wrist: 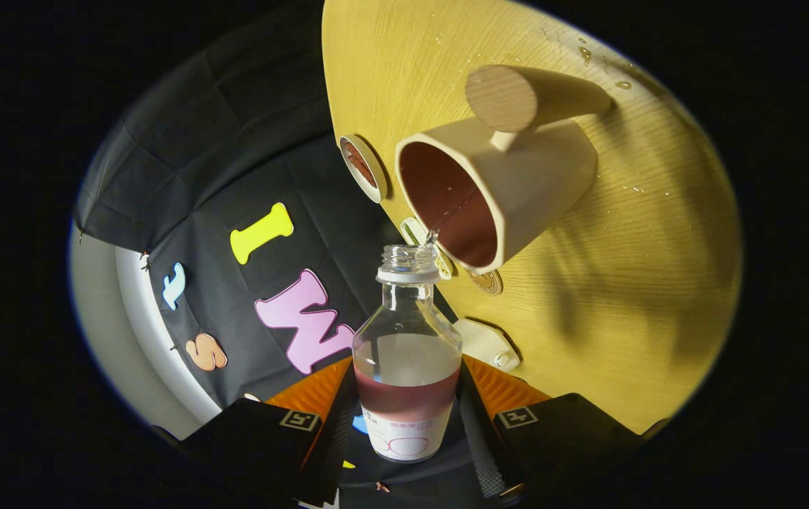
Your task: Take the bottle from table, then pour the juice into the cup, finally place the bottle on the coaster
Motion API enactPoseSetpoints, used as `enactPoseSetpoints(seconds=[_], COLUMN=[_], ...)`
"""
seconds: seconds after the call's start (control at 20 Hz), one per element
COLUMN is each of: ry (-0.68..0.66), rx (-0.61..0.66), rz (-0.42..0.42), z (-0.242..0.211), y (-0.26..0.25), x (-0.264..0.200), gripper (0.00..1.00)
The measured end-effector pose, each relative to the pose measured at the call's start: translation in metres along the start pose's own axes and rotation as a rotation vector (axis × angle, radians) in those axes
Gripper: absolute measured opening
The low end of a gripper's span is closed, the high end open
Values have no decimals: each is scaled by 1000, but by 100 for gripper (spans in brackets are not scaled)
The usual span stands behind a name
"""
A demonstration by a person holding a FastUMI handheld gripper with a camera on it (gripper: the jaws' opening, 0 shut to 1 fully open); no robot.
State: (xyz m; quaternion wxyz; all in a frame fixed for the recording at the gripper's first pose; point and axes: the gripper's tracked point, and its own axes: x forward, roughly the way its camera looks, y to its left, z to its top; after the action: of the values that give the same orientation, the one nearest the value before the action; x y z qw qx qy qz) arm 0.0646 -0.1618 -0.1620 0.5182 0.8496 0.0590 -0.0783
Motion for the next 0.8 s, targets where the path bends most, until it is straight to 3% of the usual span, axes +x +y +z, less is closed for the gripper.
enactPoseSetpoints(seconds=[0.8], ry=[-77], rx=[175], rz=[82], z=[4], y=[21], x=[-3], gripper=[76])
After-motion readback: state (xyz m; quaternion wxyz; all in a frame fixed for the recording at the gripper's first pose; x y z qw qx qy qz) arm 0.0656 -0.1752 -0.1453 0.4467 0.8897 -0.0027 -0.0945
